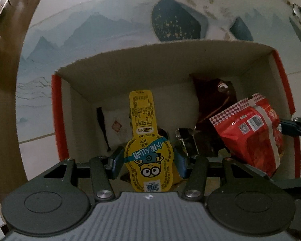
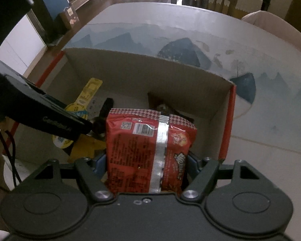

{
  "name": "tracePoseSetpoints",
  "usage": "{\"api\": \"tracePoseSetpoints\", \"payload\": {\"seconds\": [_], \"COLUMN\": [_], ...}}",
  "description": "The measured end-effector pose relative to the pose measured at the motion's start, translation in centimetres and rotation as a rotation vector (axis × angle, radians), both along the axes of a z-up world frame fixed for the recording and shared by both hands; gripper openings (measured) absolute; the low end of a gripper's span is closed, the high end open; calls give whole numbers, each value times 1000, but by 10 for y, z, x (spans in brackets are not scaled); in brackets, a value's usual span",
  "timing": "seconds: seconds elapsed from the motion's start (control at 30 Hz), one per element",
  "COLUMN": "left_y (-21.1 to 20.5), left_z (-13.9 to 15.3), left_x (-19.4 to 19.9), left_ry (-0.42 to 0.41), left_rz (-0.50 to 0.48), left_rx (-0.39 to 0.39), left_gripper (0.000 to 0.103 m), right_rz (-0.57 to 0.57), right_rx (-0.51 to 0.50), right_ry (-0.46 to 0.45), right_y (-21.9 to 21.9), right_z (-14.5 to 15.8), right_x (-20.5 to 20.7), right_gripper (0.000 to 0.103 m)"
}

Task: Organize snacks
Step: 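Carry the red chip bag and yellow candy into the box and open both grippers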

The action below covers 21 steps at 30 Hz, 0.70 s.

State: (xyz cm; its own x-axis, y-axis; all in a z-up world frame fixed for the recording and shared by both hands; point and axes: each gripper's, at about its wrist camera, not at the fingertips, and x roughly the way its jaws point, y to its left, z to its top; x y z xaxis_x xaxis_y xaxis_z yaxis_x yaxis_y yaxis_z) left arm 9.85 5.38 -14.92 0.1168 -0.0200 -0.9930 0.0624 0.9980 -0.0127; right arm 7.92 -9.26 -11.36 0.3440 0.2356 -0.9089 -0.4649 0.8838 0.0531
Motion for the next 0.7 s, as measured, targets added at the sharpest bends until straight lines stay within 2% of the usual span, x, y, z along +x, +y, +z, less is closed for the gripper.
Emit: {"api": "tracePoseSetpoints", "payload": {"seconds": [0.23,0.5,0.6,0.7], "left_y": [0,-1,-1,1], "left_z": [-16,-13,-6,3], "left_x": [6,4,2,-4], "left_ry": [75,71,45,18], "left_rz": [10,9,7,14], "left_rx": [8,-2,-8,-28], "left_gripper": [52,53,60,60], "right_rz": [-2,-26,-31,-41], "right_rx": [-7,8,26,49], "right_ry": [20,18,6,-8], "right_y": [2,0,-3,-7], "right_z": [-10,-10,-4,4], "right_x": [4,4,2,-3], "right_gripper": [76,85,87,89]}}
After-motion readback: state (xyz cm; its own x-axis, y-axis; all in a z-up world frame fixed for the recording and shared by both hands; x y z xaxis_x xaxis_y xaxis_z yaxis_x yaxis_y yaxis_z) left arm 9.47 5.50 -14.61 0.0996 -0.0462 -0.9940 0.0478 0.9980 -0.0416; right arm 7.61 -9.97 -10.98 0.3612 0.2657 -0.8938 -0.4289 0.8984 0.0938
